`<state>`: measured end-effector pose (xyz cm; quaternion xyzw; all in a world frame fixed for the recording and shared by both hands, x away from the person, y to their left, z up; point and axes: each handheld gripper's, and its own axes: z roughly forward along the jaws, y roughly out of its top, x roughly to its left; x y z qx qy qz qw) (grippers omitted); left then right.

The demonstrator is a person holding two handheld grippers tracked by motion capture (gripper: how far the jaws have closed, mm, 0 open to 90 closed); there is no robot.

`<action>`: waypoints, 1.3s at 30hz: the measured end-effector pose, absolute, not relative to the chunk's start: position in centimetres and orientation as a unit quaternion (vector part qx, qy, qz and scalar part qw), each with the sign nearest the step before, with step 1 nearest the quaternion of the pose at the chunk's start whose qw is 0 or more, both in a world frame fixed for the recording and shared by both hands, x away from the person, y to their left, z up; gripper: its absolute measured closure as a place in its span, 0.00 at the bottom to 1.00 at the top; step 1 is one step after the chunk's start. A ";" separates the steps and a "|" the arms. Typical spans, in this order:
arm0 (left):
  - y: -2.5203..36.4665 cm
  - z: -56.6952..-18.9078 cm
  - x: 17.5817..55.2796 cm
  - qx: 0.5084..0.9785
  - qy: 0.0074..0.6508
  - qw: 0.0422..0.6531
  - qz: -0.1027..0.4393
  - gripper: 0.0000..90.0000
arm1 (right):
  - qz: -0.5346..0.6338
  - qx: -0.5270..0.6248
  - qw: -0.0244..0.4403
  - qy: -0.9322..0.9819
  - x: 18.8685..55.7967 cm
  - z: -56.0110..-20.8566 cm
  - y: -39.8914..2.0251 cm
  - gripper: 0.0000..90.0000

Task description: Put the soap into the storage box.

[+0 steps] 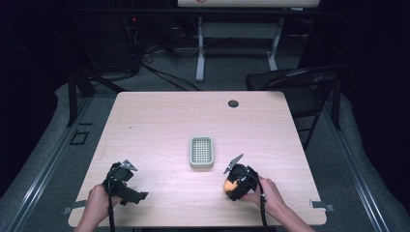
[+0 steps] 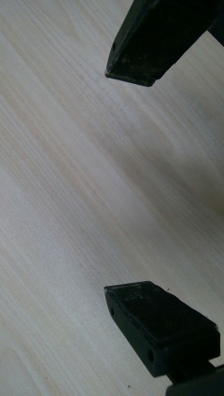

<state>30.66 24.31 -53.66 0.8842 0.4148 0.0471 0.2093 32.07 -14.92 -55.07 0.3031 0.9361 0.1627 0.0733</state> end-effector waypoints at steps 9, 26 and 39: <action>24.3 -53.7 30.7 0.885 0.414 0.209 0.048 0.00 | 0.156 0.305 0.078 0.936 32.0 -55.1 -14.8 0.28; 24.4 -53.6 30.6 0.884 0.414 0.211 0.053 0.00 | 0.148 0.297 0.089 0.939 31.7 -55.2 -14.4 0.29; 24.4 -53.6 30.6 0.884 0.415 0.208 0.053 0.00 | 0.150 0.303 0.091 0.937 32.1 -54.1 -14.9 0.29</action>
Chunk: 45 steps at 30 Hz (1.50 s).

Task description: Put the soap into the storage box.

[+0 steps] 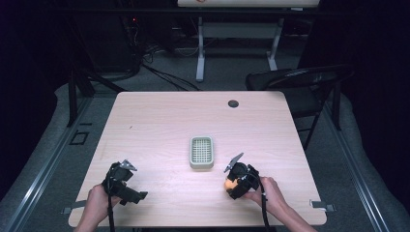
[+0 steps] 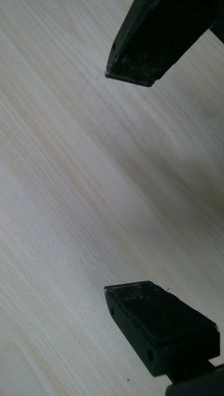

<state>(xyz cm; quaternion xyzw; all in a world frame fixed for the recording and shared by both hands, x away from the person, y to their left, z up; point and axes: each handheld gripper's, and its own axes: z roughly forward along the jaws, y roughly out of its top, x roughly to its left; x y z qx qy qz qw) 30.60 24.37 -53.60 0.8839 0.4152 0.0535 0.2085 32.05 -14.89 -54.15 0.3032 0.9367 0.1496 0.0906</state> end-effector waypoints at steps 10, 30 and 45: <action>24.4 -53.7 30.6 0.884 0.415 0.207 0.053 0.00 | 0.155 0.309 0.095 0.934 32.2 -53.2 -15.4 0.29; 24.4 -53.7 30.6 0.885 0.415 0.206 0.051 0.00 | 0.159 0.313 0.106 0.930 34.6 -52.0 -14.9 0.29; 24.3 -53.7 30.8 0.886 0.412 0.205 0.049 0.00 | 0.161 0.316 0.107 0.929 36.0 -51.7 -14.5 0.29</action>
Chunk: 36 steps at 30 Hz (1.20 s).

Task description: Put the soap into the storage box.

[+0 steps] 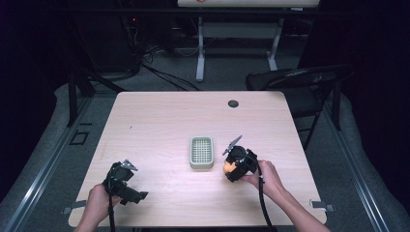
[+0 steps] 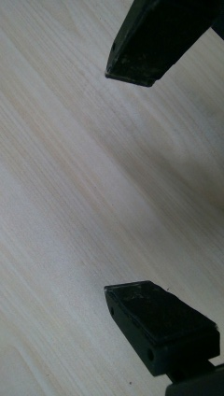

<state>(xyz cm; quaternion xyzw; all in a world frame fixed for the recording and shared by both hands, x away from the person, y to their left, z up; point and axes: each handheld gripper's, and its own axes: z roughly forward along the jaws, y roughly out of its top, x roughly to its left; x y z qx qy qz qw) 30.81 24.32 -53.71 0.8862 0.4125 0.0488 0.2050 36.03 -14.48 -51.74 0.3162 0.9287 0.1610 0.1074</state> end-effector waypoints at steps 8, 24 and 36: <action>24.3 -53.7 30.8 0.886 0.412 0.206 0.049 0.00 | 0.157 0.312 0.111 0.930 36.5 -51.6 -13.9 0.29; 24.1 -53.8 30.9 0.886 0.411 0.207 0.049 0.00 | 0.168 0.314 0.113 0.927 37.6 -51.2 -13.1 0.29; 24.0 -53.7 31.0 0.889 0.408 0.205 0.046 0.00 | 0.170 0.317 0.112 0.926 38.3 -50.9 -12.6 0.30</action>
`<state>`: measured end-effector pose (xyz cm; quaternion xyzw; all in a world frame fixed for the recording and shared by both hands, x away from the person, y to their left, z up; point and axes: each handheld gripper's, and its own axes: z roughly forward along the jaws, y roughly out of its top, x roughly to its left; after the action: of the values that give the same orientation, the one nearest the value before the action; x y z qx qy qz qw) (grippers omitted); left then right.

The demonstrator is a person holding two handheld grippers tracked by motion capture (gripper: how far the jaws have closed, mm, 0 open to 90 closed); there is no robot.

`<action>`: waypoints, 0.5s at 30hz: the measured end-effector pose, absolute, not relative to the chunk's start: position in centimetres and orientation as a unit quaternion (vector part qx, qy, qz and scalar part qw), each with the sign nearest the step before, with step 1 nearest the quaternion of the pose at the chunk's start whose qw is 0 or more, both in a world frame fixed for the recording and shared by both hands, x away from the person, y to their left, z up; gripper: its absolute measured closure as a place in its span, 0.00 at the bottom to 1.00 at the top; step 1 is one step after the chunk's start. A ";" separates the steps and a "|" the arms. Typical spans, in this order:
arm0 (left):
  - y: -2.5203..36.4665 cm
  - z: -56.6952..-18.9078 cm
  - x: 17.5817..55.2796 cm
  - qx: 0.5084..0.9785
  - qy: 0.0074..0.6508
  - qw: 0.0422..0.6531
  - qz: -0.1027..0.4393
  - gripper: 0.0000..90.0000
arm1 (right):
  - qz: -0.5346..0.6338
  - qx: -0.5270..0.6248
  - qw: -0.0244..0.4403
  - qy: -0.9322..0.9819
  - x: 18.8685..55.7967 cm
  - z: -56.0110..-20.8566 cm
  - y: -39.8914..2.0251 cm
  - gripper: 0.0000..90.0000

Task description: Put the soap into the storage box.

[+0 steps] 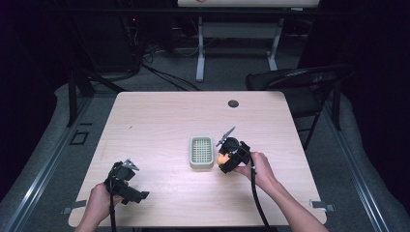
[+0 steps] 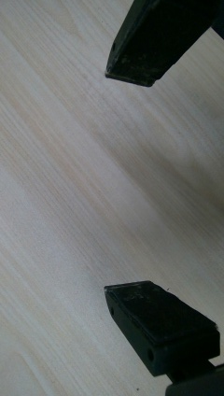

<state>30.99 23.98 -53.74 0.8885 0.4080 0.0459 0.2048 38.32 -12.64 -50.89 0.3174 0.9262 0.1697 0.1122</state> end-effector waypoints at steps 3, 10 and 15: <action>24.0 -53.7 31.0 0.888 0.408 0.205 0.046 0.00 | 0.170 0.317 0.111 0.926 38.5 -50.7 -12.5 0.29; 24.0 -53.7 31.0 0.889 0.408 0.205 0.045 0.00 | 0.173 0.318 0.111 0.926 39.2 -50.4 -12.0 0.29; 24.0 -53.8 31.0 0.889 0.408 0.205 0.045 0.00 | 0.172 0.317 0.112 0.926 39.5 -50.2 -11.7 0.29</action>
<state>31.01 23.96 -53.78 0.8887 0.4078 0.0448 0.2048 39.48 -11.68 -50.18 0.3171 0.9258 0.1724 0.1122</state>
